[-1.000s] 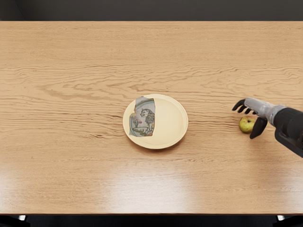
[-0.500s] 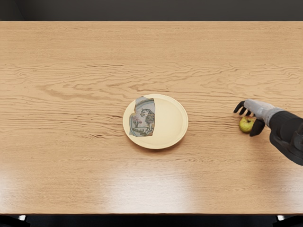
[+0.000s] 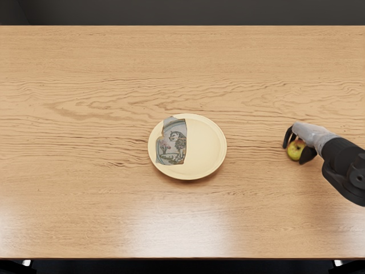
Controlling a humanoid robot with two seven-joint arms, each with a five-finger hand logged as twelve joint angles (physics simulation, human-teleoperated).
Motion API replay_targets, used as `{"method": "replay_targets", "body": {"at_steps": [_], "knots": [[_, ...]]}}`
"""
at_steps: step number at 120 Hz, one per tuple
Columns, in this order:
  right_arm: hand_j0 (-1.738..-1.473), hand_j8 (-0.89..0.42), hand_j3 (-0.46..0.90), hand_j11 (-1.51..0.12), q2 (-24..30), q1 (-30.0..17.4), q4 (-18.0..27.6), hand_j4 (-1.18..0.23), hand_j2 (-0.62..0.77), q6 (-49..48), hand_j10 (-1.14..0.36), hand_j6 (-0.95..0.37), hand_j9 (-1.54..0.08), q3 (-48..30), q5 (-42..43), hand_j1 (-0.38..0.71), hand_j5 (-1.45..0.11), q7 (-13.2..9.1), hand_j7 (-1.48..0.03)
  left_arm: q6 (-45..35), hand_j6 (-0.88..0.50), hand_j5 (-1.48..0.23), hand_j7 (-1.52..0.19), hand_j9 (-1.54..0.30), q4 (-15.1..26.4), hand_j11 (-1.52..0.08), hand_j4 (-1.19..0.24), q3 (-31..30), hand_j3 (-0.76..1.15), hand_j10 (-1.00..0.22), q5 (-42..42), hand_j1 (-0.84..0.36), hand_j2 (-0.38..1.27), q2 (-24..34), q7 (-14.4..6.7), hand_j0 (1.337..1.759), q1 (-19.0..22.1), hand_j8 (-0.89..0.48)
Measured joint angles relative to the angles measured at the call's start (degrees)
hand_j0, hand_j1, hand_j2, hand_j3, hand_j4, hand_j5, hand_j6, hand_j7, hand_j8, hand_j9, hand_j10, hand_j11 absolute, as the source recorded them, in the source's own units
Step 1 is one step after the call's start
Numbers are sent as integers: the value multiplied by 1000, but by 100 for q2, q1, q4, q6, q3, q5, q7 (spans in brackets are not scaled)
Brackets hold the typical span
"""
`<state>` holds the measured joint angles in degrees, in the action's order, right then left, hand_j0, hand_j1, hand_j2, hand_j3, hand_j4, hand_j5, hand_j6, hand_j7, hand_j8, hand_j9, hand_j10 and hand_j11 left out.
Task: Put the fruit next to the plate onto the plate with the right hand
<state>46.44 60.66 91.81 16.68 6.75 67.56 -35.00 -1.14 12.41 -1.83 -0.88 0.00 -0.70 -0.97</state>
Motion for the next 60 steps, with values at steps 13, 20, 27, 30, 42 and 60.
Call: {"method": "replay_targets", "body": {"at_steps": [13, 20, 27, 30, 42, 60], "knots": [[-1653, -412, 1, -977, -1, 3, -5, -729, 233, 1, -727, -453, -977, -30, -23, 288, -974, -2, -957, 0, 0, 0, 0, 0, -1, 0, 0, 0, 0, 0, 1, 349, 0, 0, 0, 1658, 0, 0], [-1652, -396, 1, -1013, 1, 9, -6, -747, 254, 7, -749, -444, -1012, -40, -37, 287, -1012, -2, -988, 0, 0, 0, 0, 0, -1, 0, 0, -1, 0, 0, 0, 349, 0, 0, 0, 1658, 0, 0], [-1653, -395, 1, -1051, -3, 12, -20, -762, 306, 21, -764, -437, -1049, -73, -45, 291, -1044, 0, -1015, 0, 0, 0, 0, 0, -1, 0, 0, -1, 0, 0, 1, 349, 0, 0, 0, 1658, 0, 0], [-1653, -391, 0, -1061, -5, 13, -32, -770, 337, 26, -771, -440, -1059, -85, -46, 292, -1052, 1, -1025, 0, 0, 0, 0, 0, -1, 0, 0, -1, 0, 0, 1, 349, 0, 0, 0, 1658, 0, 0], [-1654, -405, 1, -1099, -39, 16, -99, -792, 418, 36, -788, -457, -1095, -118, -55, 286, -1084, 2, -1053, 0, 0, 0, 0, 0, 0, 0, 0, -1, 0, 0, 1, 349, 0, 0, 0, 1658, 0, 0], [-1654, -416, 0, -1123, -171, 16, -240, -808, 495, 39, -805, -480, -1118, -192, -74, 278, -1112, 2, -1076, 0, 0, 0, 0, 0, -1, 0, 0, -1, 0, 0, 2, 349, 0, 0, 0, 1658, 0, 0]]}}
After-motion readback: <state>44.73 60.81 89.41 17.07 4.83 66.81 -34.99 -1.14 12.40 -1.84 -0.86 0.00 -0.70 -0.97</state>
